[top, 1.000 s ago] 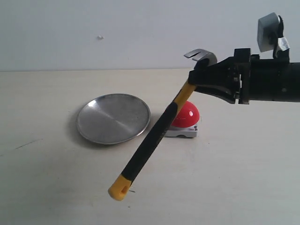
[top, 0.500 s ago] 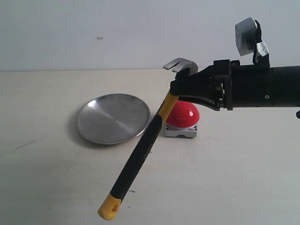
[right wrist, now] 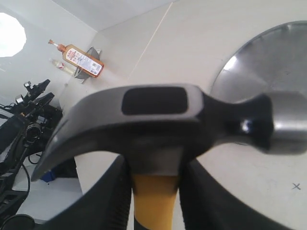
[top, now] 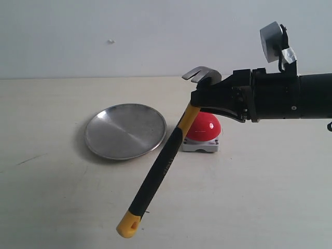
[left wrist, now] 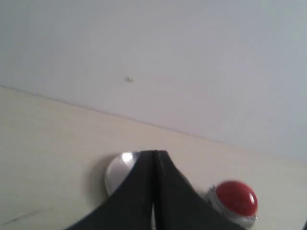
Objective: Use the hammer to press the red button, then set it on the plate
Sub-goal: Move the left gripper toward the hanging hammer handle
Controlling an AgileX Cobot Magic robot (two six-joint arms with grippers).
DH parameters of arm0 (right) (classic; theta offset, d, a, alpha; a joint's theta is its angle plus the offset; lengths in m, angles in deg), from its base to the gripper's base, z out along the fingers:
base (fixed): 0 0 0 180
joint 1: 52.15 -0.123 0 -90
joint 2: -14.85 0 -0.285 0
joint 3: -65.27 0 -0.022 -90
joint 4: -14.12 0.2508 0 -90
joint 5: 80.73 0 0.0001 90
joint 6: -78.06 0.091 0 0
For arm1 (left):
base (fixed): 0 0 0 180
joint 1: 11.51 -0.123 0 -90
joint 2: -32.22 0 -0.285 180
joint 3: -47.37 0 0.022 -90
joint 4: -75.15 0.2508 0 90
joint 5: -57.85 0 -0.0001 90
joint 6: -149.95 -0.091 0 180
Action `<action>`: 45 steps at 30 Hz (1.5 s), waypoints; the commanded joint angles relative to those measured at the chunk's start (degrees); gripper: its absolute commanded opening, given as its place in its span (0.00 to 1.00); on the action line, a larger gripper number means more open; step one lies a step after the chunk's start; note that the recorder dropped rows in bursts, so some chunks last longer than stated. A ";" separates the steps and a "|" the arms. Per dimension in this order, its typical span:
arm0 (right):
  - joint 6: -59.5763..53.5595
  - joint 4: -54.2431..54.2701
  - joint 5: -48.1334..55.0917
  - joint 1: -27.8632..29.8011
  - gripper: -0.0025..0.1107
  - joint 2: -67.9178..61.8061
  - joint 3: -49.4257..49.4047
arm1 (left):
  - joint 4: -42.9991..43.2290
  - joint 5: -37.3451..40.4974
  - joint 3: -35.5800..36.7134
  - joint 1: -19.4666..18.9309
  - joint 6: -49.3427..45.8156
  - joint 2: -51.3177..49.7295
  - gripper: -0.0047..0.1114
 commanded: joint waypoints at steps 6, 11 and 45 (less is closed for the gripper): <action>-0.48 2.97 1.48 -0.04 0.02 1.17 0.10 | 49.42 -33.55 -25.68 0.96 37.90 -36.91 0.05; 0.23 2.97 0.43 -0.04 0.02 1.17 0.10 | 49.42 -44.98 -32.01 0.96 30.61 -47.86 0.21; 1.67 2.97 -5.94 -0.04 0.02 1.17 0.10 | -73.65 60.37 -45.99 21.40 -107.58 -61.77 0.48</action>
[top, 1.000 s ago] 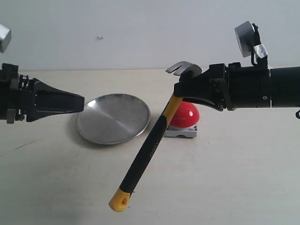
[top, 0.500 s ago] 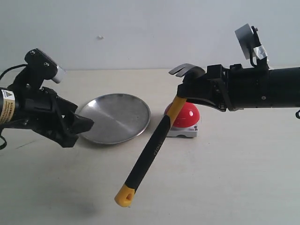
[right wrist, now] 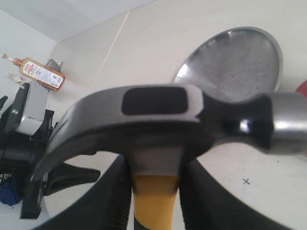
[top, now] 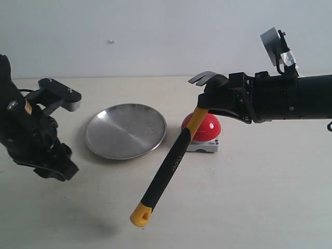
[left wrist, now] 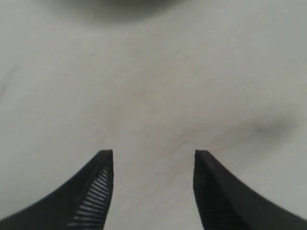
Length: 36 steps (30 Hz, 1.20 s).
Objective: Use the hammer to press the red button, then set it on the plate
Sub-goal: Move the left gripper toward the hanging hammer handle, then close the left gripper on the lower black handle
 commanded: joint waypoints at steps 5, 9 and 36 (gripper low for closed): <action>1.20 2.85 2.31 -0.04 0.02 1.17 0.18 | -40.71 -3.53 -0.56 0.40 -43.74 -0.46 0.48; 1.20 2.85 2.17 -0.04 0.02 1.17 0.18 | -50.68 -6.20 1.43 0.40 -55.91 -0.46 0.48; 1.47 2.85 0.34 -0.04 0.02 1.17 0.18 | -79.68 -2.13 6.07 0.58 -95.43 -11.13 0.48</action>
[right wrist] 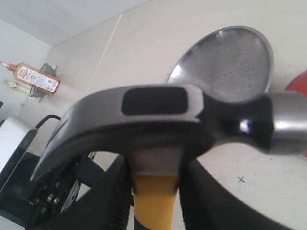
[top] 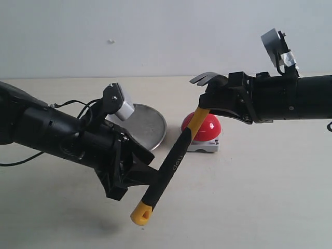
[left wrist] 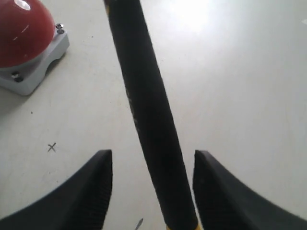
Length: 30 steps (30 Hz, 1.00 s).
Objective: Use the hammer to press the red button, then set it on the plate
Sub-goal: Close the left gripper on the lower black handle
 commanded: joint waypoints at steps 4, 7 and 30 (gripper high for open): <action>-0.05 2.85 1.56 -0.04 0.02 1.17 0.18 | -2.02 2.84 0.30 0.33 -2.19 -2.48 0.48; -0.05 2.85 1.56 -0.04 0.02 1.17 0.18 | -3.59 3.24 0.30 0.33 -3.62 -3.55 0.48; -0.05 2.85 1.58 -0.04 0.02 1.17 0.18 | -13.42 4.96 0.20 3.68 -8.85 -7.86 0.48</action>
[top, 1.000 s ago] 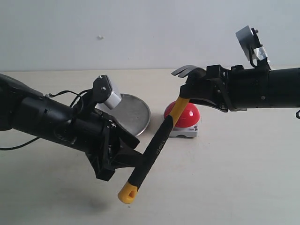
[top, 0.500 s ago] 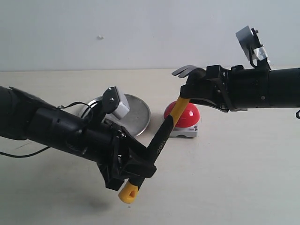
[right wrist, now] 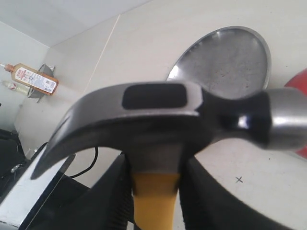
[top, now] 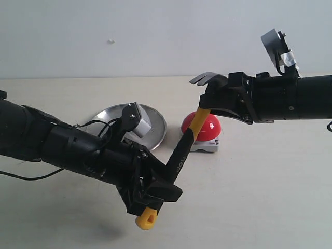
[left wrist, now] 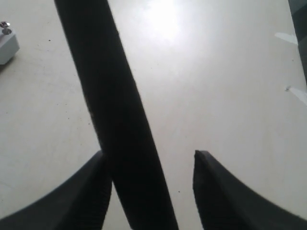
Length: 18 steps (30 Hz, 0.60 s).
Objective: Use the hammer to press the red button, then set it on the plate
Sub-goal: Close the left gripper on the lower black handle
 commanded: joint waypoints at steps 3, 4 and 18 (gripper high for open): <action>-0.26 2.85 2.00 -0.04 0.02 1.17 0.18 | -1.87 0.86 0.01 0.26 3.16 0.08 0.48; -0.26 2.85 2.00 -0.04 0.02 1.17 0.18 | -1.75 0.86 -0.12 0.26 4.77 0.08 0.48; -0.26 2.85 2.98 -0.04 0.02 1.17 0.18 | -0.82 -0.32 -0.12 0.26 10.73 0.08 0.48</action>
